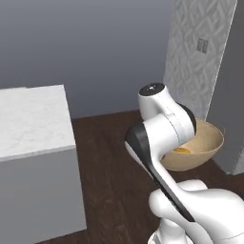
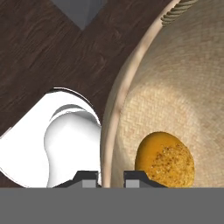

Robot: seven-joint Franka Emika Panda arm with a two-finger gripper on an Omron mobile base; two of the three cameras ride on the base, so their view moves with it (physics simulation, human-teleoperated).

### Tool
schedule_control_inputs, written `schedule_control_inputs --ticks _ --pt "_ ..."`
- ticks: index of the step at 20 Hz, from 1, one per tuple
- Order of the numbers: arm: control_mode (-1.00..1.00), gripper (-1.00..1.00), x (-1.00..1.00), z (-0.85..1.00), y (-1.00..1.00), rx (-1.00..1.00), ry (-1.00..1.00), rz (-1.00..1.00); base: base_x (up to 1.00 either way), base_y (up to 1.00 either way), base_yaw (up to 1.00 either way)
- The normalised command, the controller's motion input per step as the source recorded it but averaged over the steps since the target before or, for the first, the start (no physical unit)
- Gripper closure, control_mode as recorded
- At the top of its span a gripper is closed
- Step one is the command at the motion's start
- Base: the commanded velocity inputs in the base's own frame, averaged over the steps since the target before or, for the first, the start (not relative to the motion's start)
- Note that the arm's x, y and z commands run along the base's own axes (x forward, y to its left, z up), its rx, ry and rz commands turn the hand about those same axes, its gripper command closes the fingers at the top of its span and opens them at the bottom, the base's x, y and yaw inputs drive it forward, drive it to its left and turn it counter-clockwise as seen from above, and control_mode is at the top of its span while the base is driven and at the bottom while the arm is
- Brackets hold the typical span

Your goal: Open the cabinet, pick up the bread from the cabinet and place it in the basket. Then move the basket to the dining counter.

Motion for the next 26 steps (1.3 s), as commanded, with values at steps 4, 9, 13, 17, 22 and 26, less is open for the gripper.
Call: schedule_control_inputs --ticks 4,9,13,17,22,26 --pt "1.00 1.00 0.00 0.00 0.00 0.00 0.00 0.00 0.00 1.00 -0.37" --pt "1.00 1.00 0.00 0.00 0.00 0.00 0.00 0.00 0.00 1.00 -0.22" --pt "1.00 1.00 0.00 0.00 0.00 0.00 0.00 0.00 0.02 1.00 0.07" --pt "1.00 1.00 0.00 0.00 0.00 0.00 0.00 0.00 0.11 0.95 0.20" --pt "1.00 1.00 0.00 0.00 0.00 0.00 0.00 0.00 0.27 0.67 0.26" --pt "1.00 1.00 0.00 0.00 0.00 0.00 0.00 0.00 0.30 0.39 0.04"
